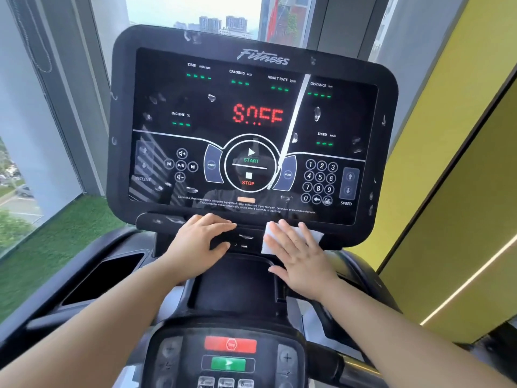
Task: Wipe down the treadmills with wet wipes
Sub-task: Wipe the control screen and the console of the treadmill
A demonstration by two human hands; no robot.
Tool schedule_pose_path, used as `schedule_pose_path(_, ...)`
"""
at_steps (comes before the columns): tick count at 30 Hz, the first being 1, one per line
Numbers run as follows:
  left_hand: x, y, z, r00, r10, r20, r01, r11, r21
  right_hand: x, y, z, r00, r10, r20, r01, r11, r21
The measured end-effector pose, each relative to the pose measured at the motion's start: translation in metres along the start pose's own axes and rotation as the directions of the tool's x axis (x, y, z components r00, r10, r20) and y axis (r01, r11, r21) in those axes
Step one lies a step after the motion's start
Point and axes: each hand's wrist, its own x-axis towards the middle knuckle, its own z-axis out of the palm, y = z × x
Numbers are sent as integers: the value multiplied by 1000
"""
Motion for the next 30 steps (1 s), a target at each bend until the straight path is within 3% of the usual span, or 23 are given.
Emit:
schedule_pose_path(3,-3,-9,-7,1000,-14,-5,14,998,-65,-17,21,1,999,-45,15,45,999,-13)
schedule_pose_path(7,-13,-33,-12,983,49,-176,-20,987,161,-9,15,-3,1000,-4,13,4,1000,19)
schedule_pose_path(14,-14,-39,-18,987,39,-155,-9,982,191,33,-27,-13,999,46,20,-48,990,133)
schedule_pose_path(20,-16,-46,-18,988,44,-145,-24,990,138,5,-2,-10,999,15,-33,-13,998,64)
schedule_pose_path(30,-16,-46,-17,990,85,-112,-62,980,190,34,-42,-4,999,37,-23,-37,999,13)
